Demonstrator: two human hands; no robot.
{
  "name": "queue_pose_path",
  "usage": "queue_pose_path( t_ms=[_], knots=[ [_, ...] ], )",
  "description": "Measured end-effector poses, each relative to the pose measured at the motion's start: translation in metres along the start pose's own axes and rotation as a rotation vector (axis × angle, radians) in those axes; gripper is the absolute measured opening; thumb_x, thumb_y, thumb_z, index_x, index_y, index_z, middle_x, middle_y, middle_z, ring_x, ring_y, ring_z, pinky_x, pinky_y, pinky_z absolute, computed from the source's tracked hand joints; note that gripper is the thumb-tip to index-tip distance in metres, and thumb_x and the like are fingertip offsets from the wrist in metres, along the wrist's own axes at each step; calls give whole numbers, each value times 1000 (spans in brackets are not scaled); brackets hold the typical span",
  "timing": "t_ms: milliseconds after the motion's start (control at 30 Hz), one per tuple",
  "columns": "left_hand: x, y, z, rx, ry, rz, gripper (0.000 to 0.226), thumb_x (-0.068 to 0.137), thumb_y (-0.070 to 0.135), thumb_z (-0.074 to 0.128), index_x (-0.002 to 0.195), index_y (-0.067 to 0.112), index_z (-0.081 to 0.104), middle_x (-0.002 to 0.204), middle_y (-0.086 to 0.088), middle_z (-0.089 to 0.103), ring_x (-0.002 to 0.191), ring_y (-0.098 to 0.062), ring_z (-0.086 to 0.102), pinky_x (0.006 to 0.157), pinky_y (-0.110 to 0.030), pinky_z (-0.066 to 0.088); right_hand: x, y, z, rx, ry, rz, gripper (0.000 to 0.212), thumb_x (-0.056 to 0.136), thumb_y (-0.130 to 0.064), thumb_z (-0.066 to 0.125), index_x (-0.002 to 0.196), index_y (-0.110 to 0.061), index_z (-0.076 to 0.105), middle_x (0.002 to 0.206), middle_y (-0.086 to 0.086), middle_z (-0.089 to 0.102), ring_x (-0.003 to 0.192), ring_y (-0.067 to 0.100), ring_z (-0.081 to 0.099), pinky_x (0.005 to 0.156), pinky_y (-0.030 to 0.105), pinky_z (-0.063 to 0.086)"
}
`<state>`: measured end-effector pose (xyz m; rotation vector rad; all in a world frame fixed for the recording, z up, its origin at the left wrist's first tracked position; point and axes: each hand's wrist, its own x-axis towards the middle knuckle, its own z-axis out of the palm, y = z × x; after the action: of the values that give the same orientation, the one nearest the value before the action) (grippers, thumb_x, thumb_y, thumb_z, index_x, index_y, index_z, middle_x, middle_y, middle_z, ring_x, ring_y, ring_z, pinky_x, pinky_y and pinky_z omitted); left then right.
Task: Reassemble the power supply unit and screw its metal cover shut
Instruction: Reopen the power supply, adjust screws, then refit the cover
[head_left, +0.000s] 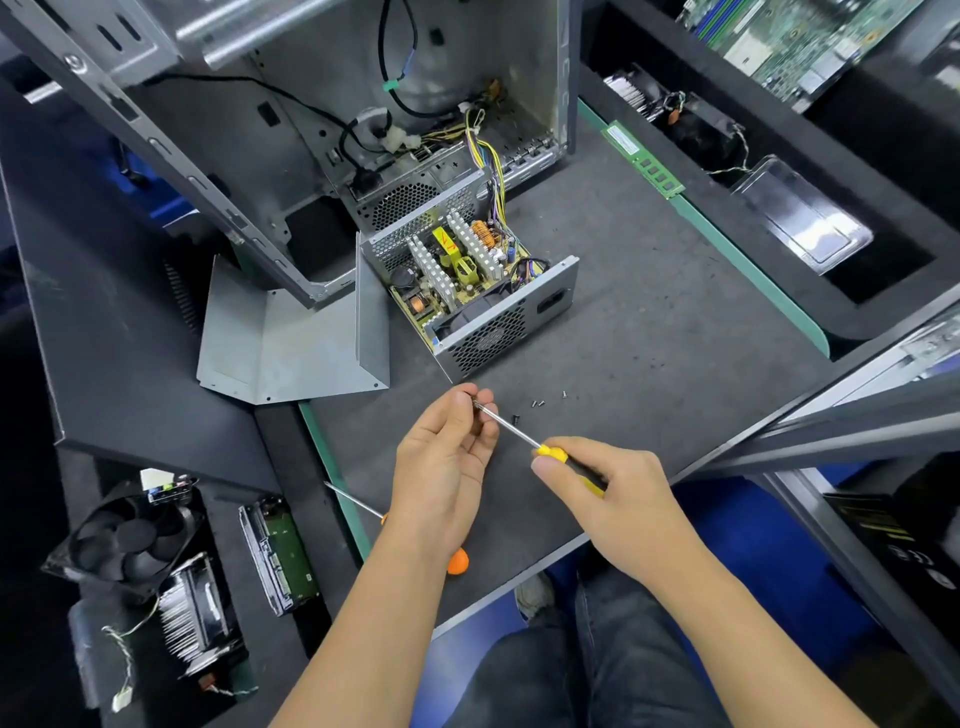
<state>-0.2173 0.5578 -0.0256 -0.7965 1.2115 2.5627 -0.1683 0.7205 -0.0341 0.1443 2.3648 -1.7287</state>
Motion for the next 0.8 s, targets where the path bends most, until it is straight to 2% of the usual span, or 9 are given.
queue_pose_path(
  t_ms=[100, 300, 400, 467, 533, 600, 700, 800],
  knots=[
    [-1, -1, 0, 8, -6, -5, 18, 83, 15, 63, 78, 14, 80, 87, -7, 74, 78, -12, 69, 71, -21, 56, 0, -1, 0, -15, -3, 11, 18, 89, -50, 61, 88, -34, 69, 62, 1, 46, 55, 5, 35, 51, 14, 33],
    [-2, 0, 0, 67, -30, -19, 21, 82, 17, 61, 74, 15, 80, 85, -6, 73, 75, -12, 68, 69, -21, 56, 1, -3, -1, 32, -61, 71, 21, 93, -46, 61, 87, -28, 70, 59, -8, 37, 55, 6, 33, 52, 13, 32],
    [-2, 1, -1, 112, -34, -13, 21, 82, 18, 61, 73, 16, 80, 83, -5, 73, 72, -11, 67, 68, -21, 56, 3, -4, -1, 71, -85, 120, 19, 93, -46, 62, 86, -31, 73, 57, -9, 46, 53, 2, 44, 54, 8, 35],
    [-1, 2, 0, 133, -18, 0, 21, 83, 19, 61, 73, 16, 80, 82, -5, 73, 71, -11, 67, 67, -21, 56, 3, -5, 2, 80, -68, 130, 9, 91, -43, 65, 92, -37, 71, 64, -16, 54, 59, 0, 49, 57, 7, 38],
    [2, 4, 1, 140, 7, 13, 20, 85, 19, 62, 76, 15, 79, 82, -5, 73, 70, -11, 66, 64, -21, 55, 3, -6, 8, 141, -48, 141, 13, 88, -35, 69, 99, -41, 66, 74, -16, 55, 62, 2, 50, 57, 11, 41],
    [6, 6, 4, 149, 39, 17, 17, 90, 17, 62, 84, 10, 76, 82, -5, 72, 69, -11, 65, 63, -21, 54, 3, -7, 14, 231, -2, 143, 15, 90, -25, 69, 96, -39, 66, 77, -12, 56, 60, 4, 48, 55, 17, 40],
    [12, 8, 8, 149, 75, 16, 16, 97, 14, 58, 94, 7, 72, 82, -3, 72, 70, -9, 65, 64, -19, 54, 4, -12, 24, 275, 69, 134, 13, 92, -25, 67, 93, -38, 69, 80, -10, 60, 61, 6, 50, 57, 22, 42],
    [16, 11, 9, 143, 88, 23, 16, 98, 14, 58, 95, 8, 72, 83, -2, 73, 72, -9, 66, 64, -19, 54, 5, -16, 32, 275, 92, 112, 13, 93, -25, 66, 95, -38, 68, 84, -9, 61, 67, 8, 53, 63, 24, 45]
  ],
)
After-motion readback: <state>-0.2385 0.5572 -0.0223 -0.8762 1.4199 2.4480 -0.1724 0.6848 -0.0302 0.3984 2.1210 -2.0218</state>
